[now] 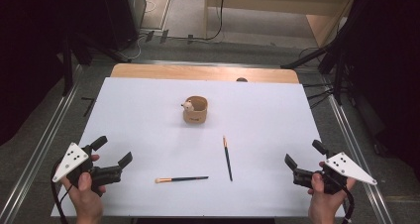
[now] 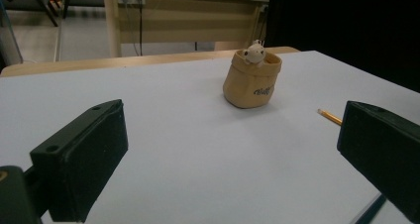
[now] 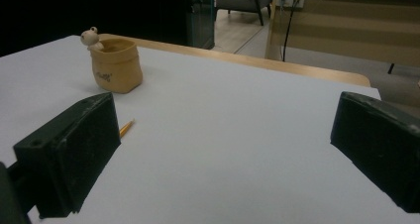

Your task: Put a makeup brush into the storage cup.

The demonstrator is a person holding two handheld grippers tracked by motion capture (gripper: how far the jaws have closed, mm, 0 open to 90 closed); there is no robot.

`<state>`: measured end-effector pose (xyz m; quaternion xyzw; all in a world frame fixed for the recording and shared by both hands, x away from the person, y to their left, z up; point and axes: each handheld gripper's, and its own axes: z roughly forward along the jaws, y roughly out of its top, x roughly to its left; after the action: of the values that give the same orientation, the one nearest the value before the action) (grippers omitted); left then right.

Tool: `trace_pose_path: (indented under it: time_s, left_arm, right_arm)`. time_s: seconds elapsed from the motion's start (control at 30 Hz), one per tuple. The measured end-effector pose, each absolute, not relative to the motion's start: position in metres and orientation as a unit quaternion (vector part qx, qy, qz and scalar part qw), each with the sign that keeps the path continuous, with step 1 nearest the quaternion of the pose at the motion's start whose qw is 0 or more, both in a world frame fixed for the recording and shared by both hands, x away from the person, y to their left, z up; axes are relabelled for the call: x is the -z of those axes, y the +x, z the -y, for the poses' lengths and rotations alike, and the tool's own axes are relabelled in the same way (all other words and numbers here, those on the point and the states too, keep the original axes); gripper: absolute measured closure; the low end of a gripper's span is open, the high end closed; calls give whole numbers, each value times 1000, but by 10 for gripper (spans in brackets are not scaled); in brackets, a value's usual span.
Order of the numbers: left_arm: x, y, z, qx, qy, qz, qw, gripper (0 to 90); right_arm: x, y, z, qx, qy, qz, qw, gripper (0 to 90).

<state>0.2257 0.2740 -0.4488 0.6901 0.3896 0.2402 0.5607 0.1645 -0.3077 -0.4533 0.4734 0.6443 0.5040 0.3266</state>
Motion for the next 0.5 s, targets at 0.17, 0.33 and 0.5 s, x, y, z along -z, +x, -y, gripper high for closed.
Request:
trace_pose_path:
  time_s: [0.17,0.33,0.5]
  left_arm:
    - [448,226,-269,-233,692,-385,564,0]
    - [450,229,-260,-225,700,-377,563,0]
    - [449,228,-257,-222,703,-373,564,0]
  right_arm:
    - [453,165,302,-491,473,-657,322,0]
    - [448,167,303,-495,481,-647,325,0]
    - [447,171,297,-487,478,-655,325,0]
